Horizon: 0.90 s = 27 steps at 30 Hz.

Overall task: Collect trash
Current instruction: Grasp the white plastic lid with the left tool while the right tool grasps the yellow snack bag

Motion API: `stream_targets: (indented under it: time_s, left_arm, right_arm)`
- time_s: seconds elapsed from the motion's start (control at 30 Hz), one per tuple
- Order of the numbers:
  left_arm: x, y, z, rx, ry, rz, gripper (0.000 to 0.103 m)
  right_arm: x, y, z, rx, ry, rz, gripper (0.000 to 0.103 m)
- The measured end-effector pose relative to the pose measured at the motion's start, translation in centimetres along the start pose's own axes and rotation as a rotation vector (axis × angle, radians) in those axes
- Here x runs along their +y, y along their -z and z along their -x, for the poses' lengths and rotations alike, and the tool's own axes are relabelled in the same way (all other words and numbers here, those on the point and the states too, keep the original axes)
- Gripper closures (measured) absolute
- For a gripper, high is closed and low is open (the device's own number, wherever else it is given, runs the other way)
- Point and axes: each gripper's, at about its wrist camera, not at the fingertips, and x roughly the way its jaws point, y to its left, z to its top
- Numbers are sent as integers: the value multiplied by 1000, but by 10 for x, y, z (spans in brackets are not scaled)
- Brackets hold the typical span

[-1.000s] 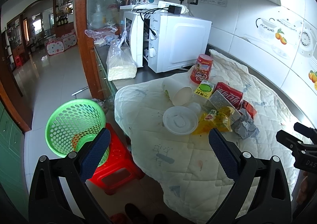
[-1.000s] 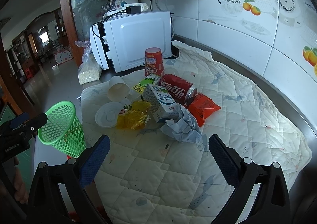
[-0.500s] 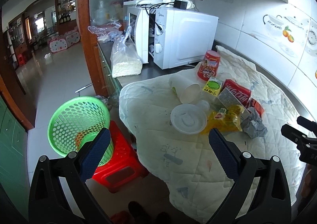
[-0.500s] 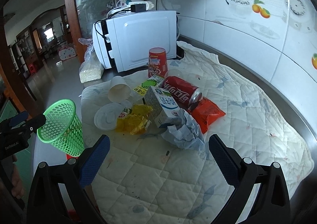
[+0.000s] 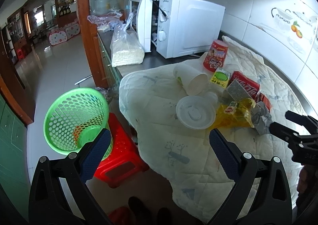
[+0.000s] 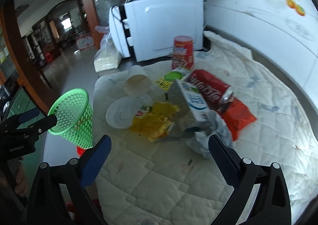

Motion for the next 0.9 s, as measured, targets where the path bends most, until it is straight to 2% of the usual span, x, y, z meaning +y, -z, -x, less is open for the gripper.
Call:
stream_targets:
  time_s: [0.1, 0.17, 0.3, 0.47, 0.6, 0.8, 0.9]
  left_arm:
    - [3, 1, -6, 13, 0, 5, 6]
    - [4, 0, -9, 21, 7, 6, 6]
    - [5, -3, -17, 29, 30, -5, 7]
    - [3, -9, -35, 58, 84, -22, 17]
    - [-5, -15, -49, 68, 119, -57, 24]
    - [-15, -22, -80, 123, 195, -67, 34]
    - [-16, -24, -99, 164, 222, -53, 40]
  right_arm:
    - [0, -6, -15, 11, -22, 8, 12]
    - [2, -11, -28, 26, -27, 28, 19]
    - [5, -19, -42, 20, -46, 71, 19]
    - [9, -26, -59, 29, -72, 129, 19]
    - [11, -26, -73, 63, -60, 186, 20]
    - [11, -20, -77, 95, -53, 218, 37]
    - [10, -17, -78, 105, -42, 218, 51]
